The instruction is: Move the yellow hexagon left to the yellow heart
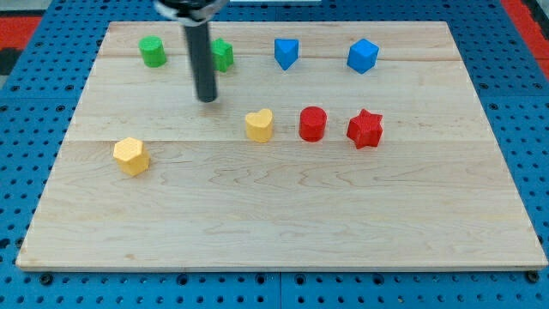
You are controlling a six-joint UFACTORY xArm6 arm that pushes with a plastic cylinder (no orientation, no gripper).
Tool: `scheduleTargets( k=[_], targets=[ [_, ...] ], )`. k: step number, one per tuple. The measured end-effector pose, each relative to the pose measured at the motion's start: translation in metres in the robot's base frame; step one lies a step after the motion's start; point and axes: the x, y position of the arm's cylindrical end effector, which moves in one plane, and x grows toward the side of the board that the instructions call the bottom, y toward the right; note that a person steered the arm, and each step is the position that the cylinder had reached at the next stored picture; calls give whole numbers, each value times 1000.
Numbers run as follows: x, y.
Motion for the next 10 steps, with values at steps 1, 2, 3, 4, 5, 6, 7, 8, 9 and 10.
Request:
scheduleTargets(
  k=[1, 2, 3, 4, 5, 6, 7, 8, 9, 10],
  targets=[
    [80, 19],
    [143, 33],
    [134, -67],
    [120, -97],
    [111, -72],
    [84, -60],
    [78, -43],
    [76, -25],
    [67, -19],
    [62, -18]
  ],
)
